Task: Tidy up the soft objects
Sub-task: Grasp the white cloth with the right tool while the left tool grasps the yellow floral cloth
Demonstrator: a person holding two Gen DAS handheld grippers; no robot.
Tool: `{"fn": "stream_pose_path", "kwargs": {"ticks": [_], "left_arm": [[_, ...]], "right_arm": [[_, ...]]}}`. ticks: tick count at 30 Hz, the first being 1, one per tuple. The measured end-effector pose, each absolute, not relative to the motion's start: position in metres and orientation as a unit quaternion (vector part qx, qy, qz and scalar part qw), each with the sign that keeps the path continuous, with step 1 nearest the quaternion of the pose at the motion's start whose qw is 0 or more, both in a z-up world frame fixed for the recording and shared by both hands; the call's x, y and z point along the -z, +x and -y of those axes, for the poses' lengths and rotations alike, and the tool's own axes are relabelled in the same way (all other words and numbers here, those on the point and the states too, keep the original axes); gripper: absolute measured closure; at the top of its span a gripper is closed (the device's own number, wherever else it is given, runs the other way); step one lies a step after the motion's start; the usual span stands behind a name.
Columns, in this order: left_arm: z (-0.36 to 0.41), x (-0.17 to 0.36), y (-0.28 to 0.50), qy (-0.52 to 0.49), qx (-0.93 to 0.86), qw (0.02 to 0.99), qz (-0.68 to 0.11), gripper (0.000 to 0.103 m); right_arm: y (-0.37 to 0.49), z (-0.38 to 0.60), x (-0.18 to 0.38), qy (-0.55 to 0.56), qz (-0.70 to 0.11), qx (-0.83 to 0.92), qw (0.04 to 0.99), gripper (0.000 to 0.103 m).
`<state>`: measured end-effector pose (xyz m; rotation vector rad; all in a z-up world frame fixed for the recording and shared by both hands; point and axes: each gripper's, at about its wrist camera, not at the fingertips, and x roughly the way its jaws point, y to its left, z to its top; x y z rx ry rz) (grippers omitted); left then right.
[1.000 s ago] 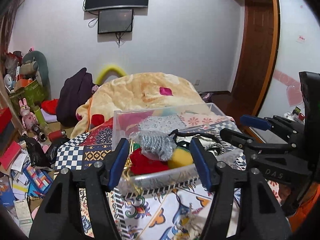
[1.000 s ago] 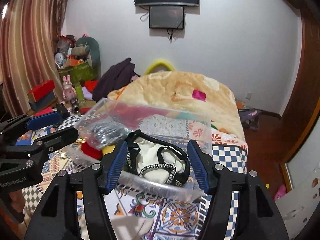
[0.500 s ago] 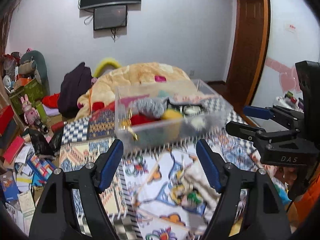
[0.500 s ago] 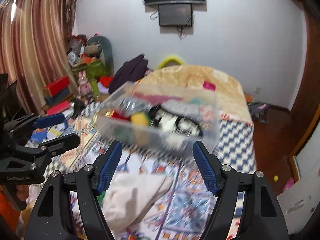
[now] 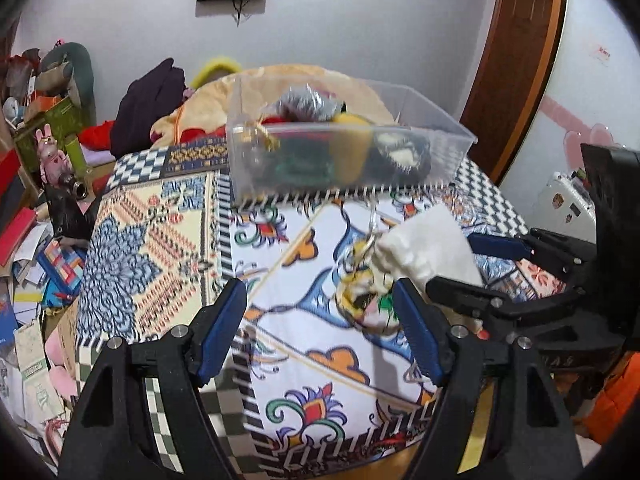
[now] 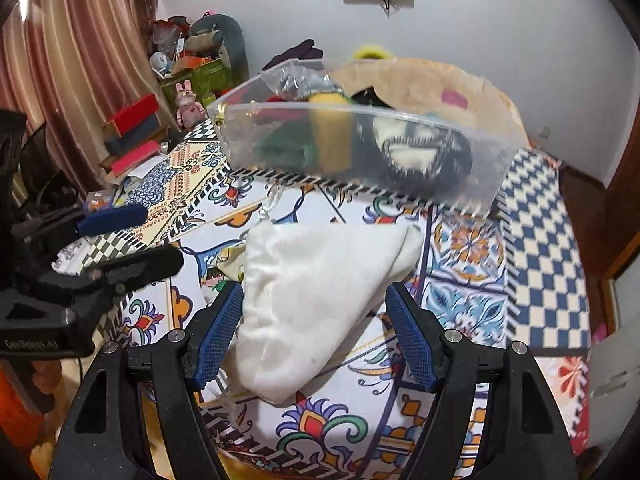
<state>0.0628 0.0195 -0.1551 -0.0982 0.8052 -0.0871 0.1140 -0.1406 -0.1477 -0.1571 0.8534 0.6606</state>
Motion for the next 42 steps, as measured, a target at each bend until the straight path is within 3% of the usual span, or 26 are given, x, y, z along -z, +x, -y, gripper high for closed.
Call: {"fn": "stream_pose_path", "kwargs": {"ticks": [2,4,10,18,23,25,31,42], "left_arm": [[-0.016,0.159,0.062,-0.041,0.041,0.916,-0.397,0.028],[-0.014,0.162,0.061,-0.040,0.046,0.915,-0.400,0.028],[-0.003,0.169,0.067,-0.040,0.062,0.910,-0.409,0.028],[0.015,0.180,0.086,-0.037,0.077,0.905,-0.416,0.030],[0.019,0.185,0.095,-0.046,0.090,0.904,-0.415,0.057],[0.019,0.184,0.096,-0.047,0.095,0.904,-0.415,0.077],[0.015,0.177,0.094,-0.052,0.093,0.908,-0.406,0.096],[0.007,0.112,0.086,-0.053,0.110,0.938,-0.326,0.097]], "right_arm": [[0.116,0.145,0.150,-0.055,-0.416,-0.326,0.847,0.038],[0.117,0.148,0.154,-0.039,-0.428,-0.335,0.838,0.056],[0.104,0.159,0.149,-0.027,-0.415,-0.344,0.842,0.086],[0.094,0.179,0.120,-0.043,-0.362,-0.302,0.881,0.088],[0.096,0.193,0.116,-0.041,-0.357,-0.285,0.889,0.088],[0.098,0.194,0.115,-0.039,-0.357,-0.280,0.890,0.088],[0.102,0.202,0.111,-0.028,-0.353,-0.269,0.896,0.088],[0.110,0.204,0.092,-0.028,-0.324,-0.262,0.909,0.088]]}}
